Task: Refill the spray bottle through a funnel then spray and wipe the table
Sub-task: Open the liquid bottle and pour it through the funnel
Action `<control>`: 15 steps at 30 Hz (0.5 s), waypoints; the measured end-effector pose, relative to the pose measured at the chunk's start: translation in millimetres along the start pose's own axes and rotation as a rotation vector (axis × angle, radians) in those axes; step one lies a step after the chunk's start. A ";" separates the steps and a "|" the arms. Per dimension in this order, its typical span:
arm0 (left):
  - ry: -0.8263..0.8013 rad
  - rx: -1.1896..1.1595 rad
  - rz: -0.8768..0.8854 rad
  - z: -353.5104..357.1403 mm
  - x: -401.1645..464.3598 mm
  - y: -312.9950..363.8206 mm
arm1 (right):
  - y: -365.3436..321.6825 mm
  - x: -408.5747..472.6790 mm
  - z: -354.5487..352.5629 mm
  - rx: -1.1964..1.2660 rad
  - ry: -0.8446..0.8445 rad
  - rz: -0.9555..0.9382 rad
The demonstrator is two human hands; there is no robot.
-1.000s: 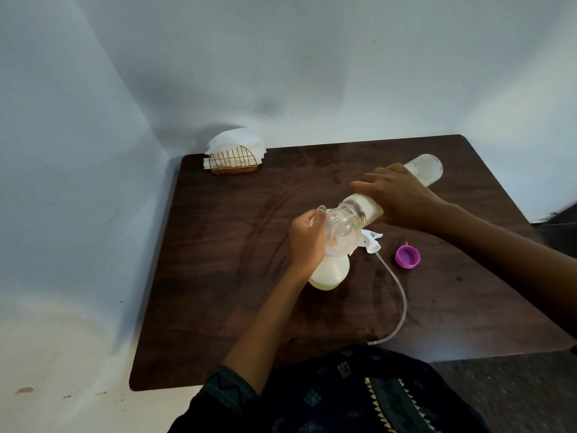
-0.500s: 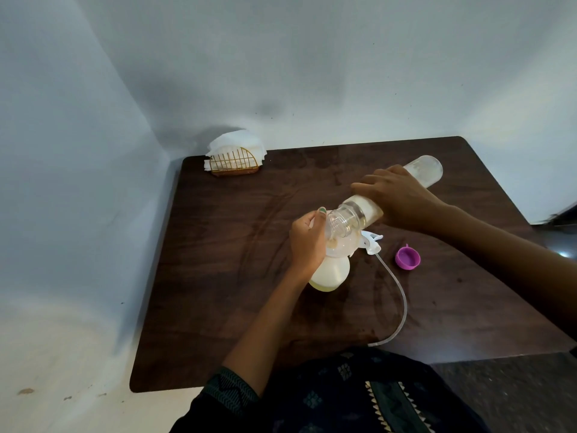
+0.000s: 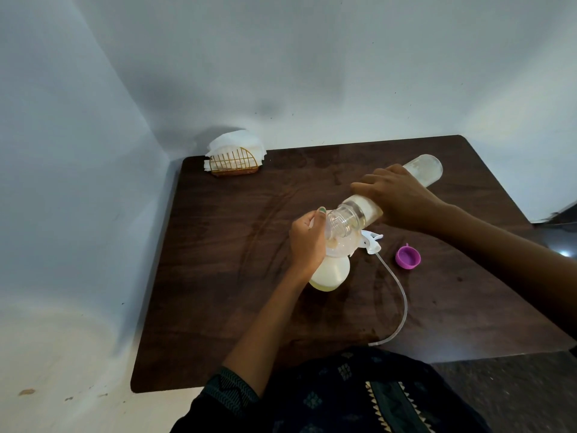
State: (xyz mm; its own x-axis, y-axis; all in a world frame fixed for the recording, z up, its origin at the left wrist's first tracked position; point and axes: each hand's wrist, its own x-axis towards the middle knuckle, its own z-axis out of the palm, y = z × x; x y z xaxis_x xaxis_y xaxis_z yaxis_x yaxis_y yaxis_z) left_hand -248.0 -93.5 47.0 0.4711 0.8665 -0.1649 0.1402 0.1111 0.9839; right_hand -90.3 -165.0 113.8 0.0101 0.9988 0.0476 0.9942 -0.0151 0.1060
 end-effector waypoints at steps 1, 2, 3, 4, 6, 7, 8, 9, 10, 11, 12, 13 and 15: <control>-0.002 0.001 0.003 -0.1 0.0 0.0 | -0.1 -0.1 -0.1 0.002 -0.003 0.000; -0.005 0.003 0.003 -0.2 0.2 0.1 | -0.2 0.1 -0.1 0.004 -0.005 0.000; -0.006 0.006 0.002 -0.2 0.1 0.4 | -0.3 0.2 -0.2 0.006 -0.008 0.001; -0.004 0.009 0.001 -0.2 0.0 0.5 | -0.3 0.3 -0.4 0.006 -0.011 0.002; 0.003 0.007 -0.001 -0.9 -0.4 0.4 | -1.5 1.0 -0.1 0.002 -0.021 0.003; 0.004 0.004 -0.002 -1.2 -0.4 0.1 | -1.7 1.2 0.0 0.001 -0.026 0.005; 0.004 -0.001 -0.001 -1.1 -0.7 0.1 | -1.6 1.1 -0.1 -0.001 -0.031 0.007; 0.004 -0.005 0.001 -1.0 -1.4 0.3 | -1.4 0.8 -0.1 -0.004 -0.033 0.007; 0.004 -0.006 0.002 -0.9 -1.6 0.3 | -1.3 0.5 0.0 -0.006 -0.030 0.006; 0.004 -0.006 0.002 -0.9 -1.7 0.0 | -1.1 0.3 0.1 -0.004 -0.026 0.003; 0.003 -0.007 0.001 -0.9 -1.6 0.0 | -1.0 0.1 0.1 0.000 -0.023 0.002; 0.000 -0.012 0.001 -0.9 -1.9 0.0 | -1.1 -0.1 -0.1 0.006 -0.024 0.003; 0.001 -0.013 -0.007 -1.3 -1.9 -0.3 | -2.1 0.0 -0.5 0.013 -0.033 0.007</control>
State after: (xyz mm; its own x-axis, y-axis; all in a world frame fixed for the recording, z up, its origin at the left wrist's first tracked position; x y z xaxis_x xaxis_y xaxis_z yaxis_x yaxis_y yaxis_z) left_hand -250.1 -94.6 47.0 0.4693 0.8661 -0.1721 0.1319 0.1240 0.9835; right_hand -92.4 -165.0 114.0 0.0199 0.9997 0.0156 0.9954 -0.0213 0.0929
